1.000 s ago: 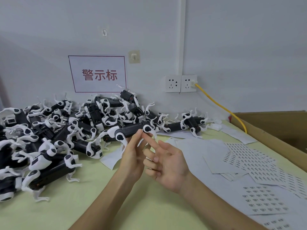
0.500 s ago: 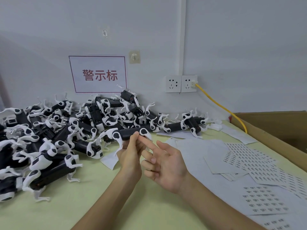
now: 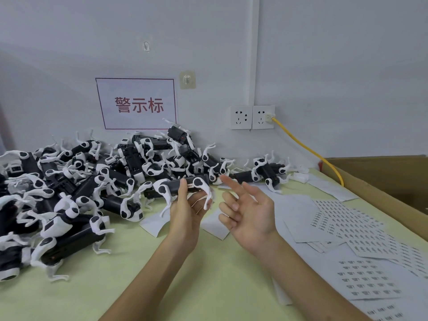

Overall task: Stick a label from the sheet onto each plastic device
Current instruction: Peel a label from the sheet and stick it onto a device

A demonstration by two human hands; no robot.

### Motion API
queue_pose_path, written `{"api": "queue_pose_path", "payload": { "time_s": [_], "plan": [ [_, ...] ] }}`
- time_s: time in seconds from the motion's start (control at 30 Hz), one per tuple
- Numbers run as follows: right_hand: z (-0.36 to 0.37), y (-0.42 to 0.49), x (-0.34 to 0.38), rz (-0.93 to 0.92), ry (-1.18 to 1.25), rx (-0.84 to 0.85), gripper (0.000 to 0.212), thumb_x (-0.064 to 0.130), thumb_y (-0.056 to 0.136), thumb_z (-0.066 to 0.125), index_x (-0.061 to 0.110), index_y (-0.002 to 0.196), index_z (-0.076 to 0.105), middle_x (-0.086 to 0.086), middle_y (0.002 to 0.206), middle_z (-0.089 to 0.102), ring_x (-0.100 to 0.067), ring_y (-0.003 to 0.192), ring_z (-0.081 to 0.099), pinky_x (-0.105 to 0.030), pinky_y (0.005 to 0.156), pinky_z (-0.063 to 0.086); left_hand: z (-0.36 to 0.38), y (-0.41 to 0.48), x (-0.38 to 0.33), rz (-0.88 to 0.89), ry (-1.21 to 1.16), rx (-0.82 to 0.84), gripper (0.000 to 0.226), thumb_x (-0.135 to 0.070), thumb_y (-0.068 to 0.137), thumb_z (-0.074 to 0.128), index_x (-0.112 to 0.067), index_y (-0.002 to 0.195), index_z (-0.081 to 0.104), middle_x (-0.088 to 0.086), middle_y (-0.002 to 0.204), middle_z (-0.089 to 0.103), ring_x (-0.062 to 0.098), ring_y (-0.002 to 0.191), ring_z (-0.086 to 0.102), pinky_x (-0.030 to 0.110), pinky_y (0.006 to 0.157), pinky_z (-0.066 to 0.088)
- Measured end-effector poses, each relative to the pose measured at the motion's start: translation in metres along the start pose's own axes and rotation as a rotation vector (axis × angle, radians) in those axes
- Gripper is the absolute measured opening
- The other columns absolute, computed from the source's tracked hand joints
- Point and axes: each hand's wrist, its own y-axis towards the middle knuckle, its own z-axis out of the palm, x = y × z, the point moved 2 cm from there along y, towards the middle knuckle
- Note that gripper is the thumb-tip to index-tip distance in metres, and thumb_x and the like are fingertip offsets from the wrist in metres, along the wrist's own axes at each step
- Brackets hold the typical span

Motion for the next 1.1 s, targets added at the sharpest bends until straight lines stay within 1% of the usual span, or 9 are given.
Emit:
{"api": "queue_pose_path", "payload": {
  "time_s": [0.23, 0.4, 0.47, 0.6, 0.67, 0.73, 0.87, 0.97, 1.1],
  "plan": [
    [-0.002, 0.0, 0.01, -0.087, -0.002, -0.069, 0.039, 0.031, 0.082, 0.051, 0.01, 0.102, 0.077, -0.001, 0.058, 0.029, -0.014, 0.052, 0.015, -0.025, 0.045, 0.018, 0.001, -0.003, 0.004, 0.025, 0.105, 0.067, 0.032, -0.042, 0.098, 0.06, -0.011, 0.096, 0.067, 0.002, 0.08, 0.071, 0.012, 0.072, 0.067, 0.022, 0.072, 0.055],
    [-0.004, 0.002, 0.008, -0.126, -0.163, -0.112, 0.037, 0.03, 0.076, 0.057, 0.008, 0.1, 0.075, -0.001, 0.058, 0.031, -0.014, 0.05, 0.016, -0.026, 0.047, 0.016, 0.003, -0.007, 0.003, 0.131, 0.239, 0.113, 0.045, -0.048, 0.095, 0.06, -0.018, 0.061, 0.06, -0.005, 0.055, 0.052, 0.008, 0.054, 0.05, 0.017, 0.061, 0.048],
    [-0.004, 0.003, 0.007, -0.162, -0.278, -0.173, 0.035, 0.028, 0.079, 0.056, 0.009, 0.103, 0.073, -0.001, 0.06, 0.035, -0.013, 0.05, 0.02, -0.026, 0.048, 0.017, 0.004, -0.009, 0.004, 0.167, 0.251, 0.144, 0.042, -0.049, 0.085, 0.066, -0.012, 0.065, 0.062, -0.001, 0.057, 0.057, 0.01, 0.056, 0.054, 0.018, 0.062, 0.049],
    [-0.001, 0.002, 0.006, -0.298, -0.686, -0.275, 0.024, 0.025, 0.09, 0.056, 0.022, 0.105, 0.074, -0.001, 0.088, 0.061, -0.012, 0.072, 0.051, -0.026, 0.064, 0.038, 0.005, -0.009, 0.009, 0.28, 0.373, 0.179, 0.039, -0.045, 0.086, 0.076, -0.012, 0.075, 0.059, 0.001, 0.061, 0.066, 0.016, 0.06, 0.065, 0.031, 0.07, 0.053],
    [0.001, 0.001, 0.004, -0.332, -0.813, -0.248, 0.021, 0.029, 0.09, 0.061, 0.027, 0.108, 0.073, 0.001, 0.115, 0.064, -0.003, 0.09, 0.061, -0.02, 0.076, 0.046, 0.004, -0.01, 0.01, 0.324, 0.414, 0.197, 0.028, -0.043, 0.086, 0.07, -0.02, 0.071, 0.063, 0.004, 0.061, 0.067, 0.017, 0.06, 0.067, 0.028, 0.066, 0.054],
    [0.004, 0.0, 0.003, -0.354, -0.862, -0.222, 0.016, 0.024, 0.097, 0.061, 0.031, 0.108, 0.071, 0.004, 0.125, 0.059, 0.01, 0.094, 0.062, -0.01, 0.079, 0.047, 0.005, -0.011, 0.008, 0.35, 0.445, 0.197, 0.027, -0.044, 0.087, 0.072, -0.029, 0.065, 0.066, 0.006, 0.061, 0.068, 0.017, 0.06, 0.066, 0.021, 0.061, 0.052],
    [0.005, 0.001, -0.001, -0.277, -0.885, -0.172, 0.019, 0.027, 0.098, 0.059, 0.041, 0.108, 0.067, 0.014, 0.116, 0.067, 0.009, 0.098, 0.064, -0.025, 0.088, 0.053, 0.005, -0.012, 0.006, 0.353, 0.442, 0.147, 0.04, -0.05, 0.083, 0.066, -0.012, 0.074, 0.061, 0.001, 0.059, 0.065, 0.012, 0.056, 0.061, 0.018, 0.06, 0.05],
    [0.006, 0.004, -0.002, -0.223, -0.922, -0.109, 0.022, 0.027, 0.098, 0.059, 0.043, 0.113, 0.06, 0.019, 0.1, 0.067, 0.006, 0.089, 0.066, -0.029, 0.081, 0.057, 0.004, -0.013, 0.004, 0.356, 0.431, 0.11, 0.046, -0.053, 0.084, 0.061, -0.008, 0.073, 0.057, -0.005, 0.055, 0.058, 0.008, 0.052, 0.052, 0.015, 0.057, 0.046],
    [0.006, 0.006, -0.001, -0.204, -0.925, -0.158, 0.015, 0.033, 0.098, 0.06, 0.044, 0.108, 0.063, 0.011, 0.105, 0.068, -0.001, 0.086, 0.068, -0.027, 0.068, 0.059, 0.002, -0.009, 0.006, 0.297, 0.5, 0.117, 0.049, -0.046, 0.098, 0.056, -0.005, 0.072, 0.057, -0.006, 0.055, 0.049, 0.006, 0.053, 0.044, 0.013, 0.054, 0.038]
  ]
}}
